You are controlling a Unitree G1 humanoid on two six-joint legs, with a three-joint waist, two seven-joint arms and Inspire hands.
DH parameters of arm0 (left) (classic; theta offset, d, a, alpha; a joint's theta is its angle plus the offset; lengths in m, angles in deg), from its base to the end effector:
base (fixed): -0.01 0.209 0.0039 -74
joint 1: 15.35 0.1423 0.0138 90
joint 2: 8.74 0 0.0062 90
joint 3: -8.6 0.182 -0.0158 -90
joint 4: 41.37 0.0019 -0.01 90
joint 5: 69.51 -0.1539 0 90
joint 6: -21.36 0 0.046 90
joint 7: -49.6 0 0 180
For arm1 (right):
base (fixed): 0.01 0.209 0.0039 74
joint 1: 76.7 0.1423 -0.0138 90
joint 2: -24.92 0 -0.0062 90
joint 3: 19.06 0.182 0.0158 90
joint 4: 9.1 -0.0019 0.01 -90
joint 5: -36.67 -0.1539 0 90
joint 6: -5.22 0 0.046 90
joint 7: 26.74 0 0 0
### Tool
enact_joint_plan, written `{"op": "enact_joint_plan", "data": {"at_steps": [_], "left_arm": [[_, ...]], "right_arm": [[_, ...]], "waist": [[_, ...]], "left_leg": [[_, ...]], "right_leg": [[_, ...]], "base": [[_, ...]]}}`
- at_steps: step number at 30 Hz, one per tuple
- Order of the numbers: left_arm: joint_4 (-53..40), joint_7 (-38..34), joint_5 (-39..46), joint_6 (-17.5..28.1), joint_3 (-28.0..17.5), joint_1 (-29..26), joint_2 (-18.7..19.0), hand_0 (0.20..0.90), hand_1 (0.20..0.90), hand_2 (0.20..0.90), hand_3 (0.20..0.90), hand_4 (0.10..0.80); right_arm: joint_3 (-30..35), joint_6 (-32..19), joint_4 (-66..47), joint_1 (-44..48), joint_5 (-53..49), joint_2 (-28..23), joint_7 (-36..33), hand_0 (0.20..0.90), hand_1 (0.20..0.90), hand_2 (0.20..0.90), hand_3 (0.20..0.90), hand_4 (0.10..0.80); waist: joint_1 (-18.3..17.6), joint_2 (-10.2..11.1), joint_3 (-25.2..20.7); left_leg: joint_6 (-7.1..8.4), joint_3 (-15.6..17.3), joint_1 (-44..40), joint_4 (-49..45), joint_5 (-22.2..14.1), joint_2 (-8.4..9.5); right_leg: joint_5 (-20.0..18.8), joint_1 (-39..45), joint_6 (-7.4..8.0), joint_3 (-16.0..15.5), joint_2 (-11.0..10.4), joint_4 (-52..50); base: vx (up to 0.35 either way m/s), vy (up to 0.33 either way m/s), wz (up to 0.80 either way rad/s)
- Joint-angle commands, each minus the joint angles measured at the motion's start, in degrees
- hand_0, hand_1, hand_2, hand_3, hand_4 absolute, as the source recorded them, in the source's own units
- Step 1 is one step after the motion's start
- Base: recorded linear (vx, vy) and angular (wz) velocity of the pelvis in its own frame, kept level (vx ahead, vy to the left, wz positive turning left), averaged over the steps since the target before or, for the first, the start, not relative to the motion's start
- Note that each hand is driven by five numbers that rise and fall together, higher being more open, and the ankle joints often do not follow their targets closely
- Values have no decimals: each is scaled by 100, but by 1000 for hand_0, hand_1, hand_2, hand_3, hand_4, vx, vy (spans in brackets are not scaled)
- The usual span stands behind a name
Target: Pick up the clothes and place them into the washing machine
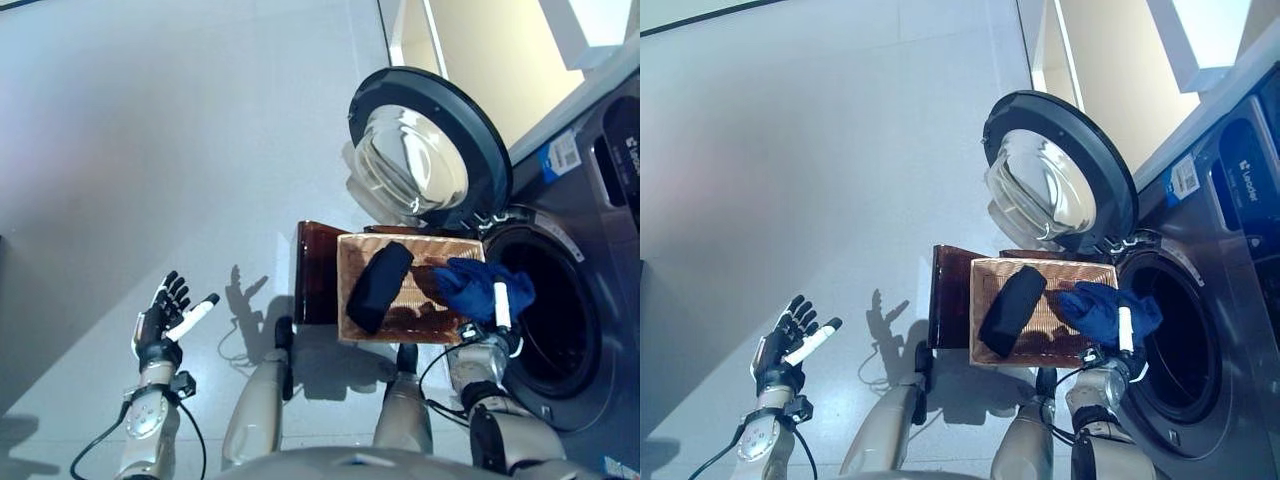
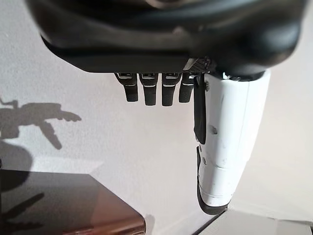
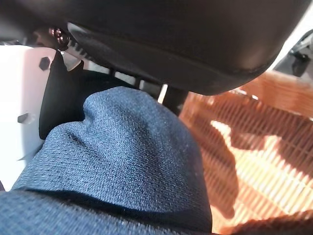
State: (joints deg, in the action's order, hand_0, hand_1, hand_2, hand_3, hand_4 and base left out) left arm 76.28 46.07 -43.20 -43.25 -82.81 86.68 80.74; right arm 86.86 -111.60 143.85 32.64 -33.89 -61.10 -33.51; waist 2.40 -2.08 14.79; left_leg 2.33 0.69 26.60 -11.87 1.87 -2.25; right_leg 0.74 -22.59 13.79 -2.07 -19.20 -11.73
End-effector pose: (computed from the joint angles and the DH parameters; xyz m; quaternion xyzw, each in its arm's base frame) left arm 0.1336 0.2417 -0.0481 -0.0561 0.1008 0.1800 0.9769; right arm 0.2145 -0.2542 -0.0533 0.4344 0.0583 -0.4734 0.7641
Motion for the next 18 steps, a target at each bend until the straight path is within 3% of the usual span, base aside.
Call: {"op": "enact_joint_plan", "data": {"at_steps": [1, 10, 18], "left_arm": [[-274, 44, 253, 509, -219, 118, 120, 900, 900, 900, 900, 800], [-238, 25, 318, 548, 30, 159, 127, 900, 900, 900, 900, 800], [-453, 30, 325, 572, 150, 168, 186, 900, 900, 900, 900, 800]], "right_arm": [[406, -884, -713, -175, -451, -200, 296, 200, 200, 200, 200, 300], [919, -1299, -573, 193, -649, -422, -204, 200, 200, 200, 200, 300], [762, -1267, -457, 574, -408, -782, -487, 200, 200, 200, 200, 300]], "waist": [[27, -144, -175], [35, -383, -229], [44, -511, -57]], "left_leg": [[199, -118, 71, 28, -29, -64], [195, -87, 168, 29, -12, -47], [156, -99, 474, -376, -137, -64]], "right_leg": [[-638, -302, -309, -47, -65, 43], [-591, -485, -323, 71, -47, -41], [-457, -887, -398, 234, 32, -487]], "base": [[-6, 21, -3], [-10, 9, -4], [-47, -1, -5]]}}
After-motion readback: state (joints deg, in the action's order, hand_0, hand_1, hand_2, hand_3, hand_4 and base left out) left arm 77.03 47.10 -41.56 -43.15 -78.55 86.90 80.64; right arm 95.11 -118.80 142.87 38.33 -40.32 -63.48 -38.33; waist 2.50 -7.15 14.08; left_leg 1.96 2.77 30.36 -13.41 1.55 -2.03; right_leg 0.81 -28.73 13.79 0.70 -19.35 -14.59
